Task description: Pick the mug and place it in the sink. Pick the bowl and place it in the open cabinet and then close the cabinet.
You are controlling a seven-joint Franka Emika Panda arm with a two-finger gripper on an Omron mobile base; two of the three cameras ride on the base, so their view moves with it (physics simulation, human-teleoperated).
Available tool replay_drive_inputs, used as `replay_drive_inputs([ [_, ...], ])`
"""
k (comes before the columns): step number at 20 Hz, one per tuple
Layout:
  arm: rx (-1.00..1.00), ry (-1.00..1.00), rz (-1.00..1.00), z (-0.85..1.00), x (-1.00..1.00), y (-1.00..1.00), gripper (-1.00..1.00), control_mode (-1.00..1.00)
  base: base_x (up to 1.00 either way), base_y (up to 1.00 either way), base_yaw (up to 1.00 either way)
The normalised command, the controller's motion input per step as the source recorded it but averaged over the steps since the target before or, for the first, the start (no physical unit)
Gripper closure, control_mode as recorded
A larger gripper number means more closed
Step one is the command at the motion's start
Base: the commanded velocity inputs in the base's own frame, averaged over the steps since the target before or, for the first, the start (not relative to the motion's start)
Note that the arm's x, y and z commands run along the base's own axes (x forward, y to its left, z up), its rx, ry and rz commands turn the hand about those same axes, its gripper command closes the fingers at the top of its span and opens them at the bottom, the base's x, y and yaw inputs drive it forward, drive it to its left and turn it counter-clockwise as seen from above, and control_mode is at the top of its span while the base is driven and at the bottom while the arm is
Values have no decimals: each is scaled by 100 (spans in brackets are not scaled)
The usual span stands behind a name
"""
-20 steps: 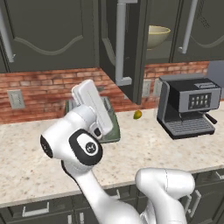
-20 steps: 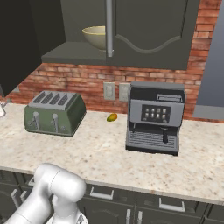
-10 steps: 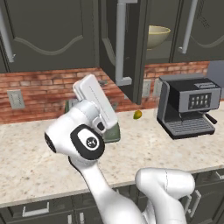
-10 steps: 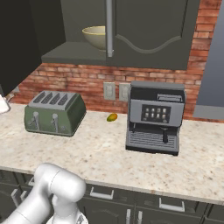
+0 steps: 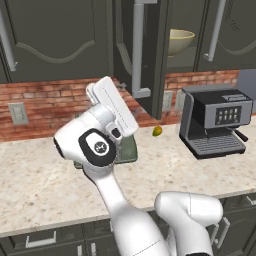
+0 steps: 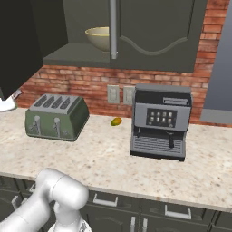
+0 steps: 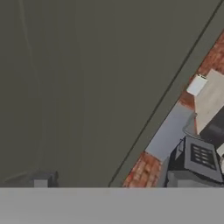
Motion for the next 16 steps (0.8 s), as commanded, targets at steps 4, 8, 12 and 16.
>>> replay_drive_inputs([
  [4,4,-6,-11,-9,43,-29,-100,-100,0,0,0],
  [8,3,0,-10,-30,72,-23,-100,-100,0,0,0],
  [12,0,0,-10,-34,90,-19,-100,-100,0,0,0],
  [16,2,3,-8,-22,99,-47,-100,-100,0,0,0],
])
